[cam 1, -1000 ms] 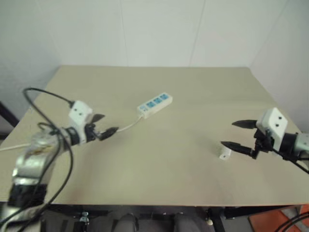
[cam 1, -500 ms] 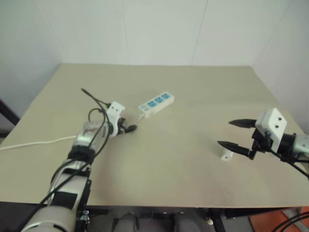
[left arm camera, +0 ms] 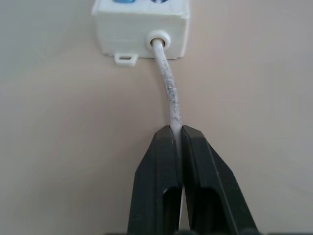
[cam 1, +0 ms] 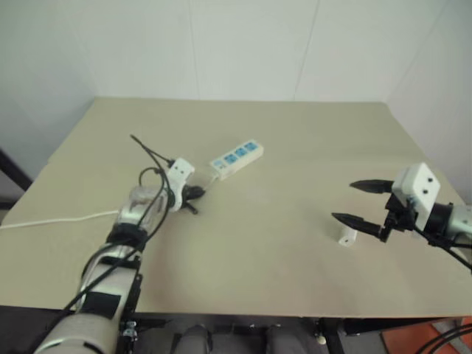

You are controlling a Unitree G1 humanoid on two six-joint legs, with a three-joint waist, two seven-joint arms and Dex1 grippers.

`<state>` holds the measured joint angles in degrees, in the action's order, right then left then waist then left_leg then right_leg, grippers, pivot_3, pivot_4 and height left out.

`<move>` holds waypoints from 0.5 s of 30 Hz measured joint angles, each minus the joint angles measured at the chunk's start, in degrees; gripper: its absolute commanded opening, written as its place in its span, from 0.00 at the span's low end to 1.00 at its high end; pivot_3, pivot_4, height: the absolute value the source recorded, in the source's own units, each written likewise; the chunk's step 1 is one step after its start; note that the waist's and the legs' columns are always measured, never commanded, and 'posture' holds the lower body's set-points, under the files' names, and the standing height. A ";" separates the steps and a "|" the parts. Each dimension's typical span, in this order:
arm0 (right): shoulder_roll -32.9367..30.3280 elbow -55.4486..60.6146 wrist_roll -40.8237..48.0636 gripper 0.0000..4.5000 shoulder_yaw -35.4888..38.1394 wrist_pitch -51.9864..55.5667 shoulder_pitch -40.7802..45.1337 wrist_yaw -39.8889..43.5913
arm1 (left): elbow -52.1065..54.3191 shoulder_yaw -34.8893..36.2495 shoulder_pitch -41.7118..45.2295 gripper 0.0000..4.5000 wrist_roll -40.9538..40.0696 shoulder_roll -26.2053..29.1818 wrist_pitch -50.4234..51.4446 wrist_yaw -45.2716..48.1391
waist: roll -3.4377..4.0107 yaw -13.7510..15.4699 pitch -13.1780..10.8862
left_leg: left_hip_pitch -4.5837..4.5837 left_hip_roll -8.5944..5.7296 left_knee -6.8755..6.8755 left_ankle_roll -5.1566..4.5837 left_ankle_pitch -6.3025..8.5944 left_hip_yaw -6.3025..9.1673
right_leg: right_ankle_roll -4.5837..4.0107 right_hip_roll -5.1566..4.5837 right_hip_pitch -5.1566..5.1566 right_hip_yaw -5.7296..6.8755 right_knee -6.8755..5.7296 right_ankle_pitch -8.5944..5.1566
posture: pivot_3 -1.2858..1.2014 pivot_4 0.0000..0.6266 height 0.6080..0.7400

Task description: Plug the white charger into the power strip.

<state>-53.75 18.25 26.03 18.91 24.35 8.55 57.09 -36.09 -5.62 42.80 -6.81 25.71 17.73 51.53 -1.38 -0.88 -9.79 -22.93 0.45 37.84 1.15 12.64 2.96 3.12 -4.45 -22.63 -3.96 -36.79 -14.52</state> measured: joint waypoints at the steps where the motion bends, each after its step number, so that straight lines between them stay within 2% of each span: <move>1: -0.04 -0.02 0.00 1.00 0.05 0.00 -0.07 -0.03 | 4.45 -0.39 -3.07 0.00 -0.55 1.24 -0.05 2.83 | 0.01 -0.04 0.00 | 0.00 0.01 0.00 0.00 0.00 -0.01 | 0.00 0.00 -0.01 -0.02 -0.01 0.00 | 0.52 0.24 1.00; 6: -0.20 0.21 0.03 1.00 0.12 0.00 -0.13 -0.03 | 28.85 -2.66 -19.96 0.00 -5.29 9.29 2.15 13.96 | 0.02 0.03 0.01 | 0.00 0.07 -0.01 -0.01 0.00 -0.02 | -0.01 -0.01 0.00 -0.03 0.02 -0.01 | 0.52 0.24 1.00; 9: -0.28 0.20 0.03 1.00 0.11 0.00 -0.13 0.04 | 36.69 -2.77 -26.49 0.00 -8.11 12.83 3.84 17.58 | 0.03 0.37 0.01 | 0.08 0.07 0.00 0.00 0.00 -0.02 | -0.03 -0.01 0.09 0.01 0.00 0.00 | 0.52 0.24 1.00; 12: -0.28 0.16 0.03 1.00 0.07 -0.01 0.04 0.16 | 39.35 -2.74 -28.96 0.00 -9.00 14.59 4.39 18.47 | 0.03 0.35 0.01 | 0.20 0.09 0.01 0.00 0.00 -0.04 | -0.02 0.01 0.22 0.01 0.03 0.00 | 0.52 0.24 1.00; 15: -0.28 -0.21 0.02 1.00 -0.13 -0.01 1.13 0.17 | 39.69 -2.66 -29.42 0.19 -7.80 14.68 3.15 15.97 | 0.03 0.10 0.01 | 0.33 0.15 0.01 0.00 0.00 -0.07 | -0.02 0.04 0.32 0.00 0.03 0.00 | 0.52 0.24 1.00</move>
<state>-54.03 18.04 26.05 18.78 24.34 9.68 57.26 3.60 -8.28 13.39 -14.61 40.39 20.88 67.50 -1.36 -0.79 -9.78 -22.60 0.60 37.86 1.15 12.64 2.89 3.11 -4.40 -22.31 -3.97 -36.76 -14.52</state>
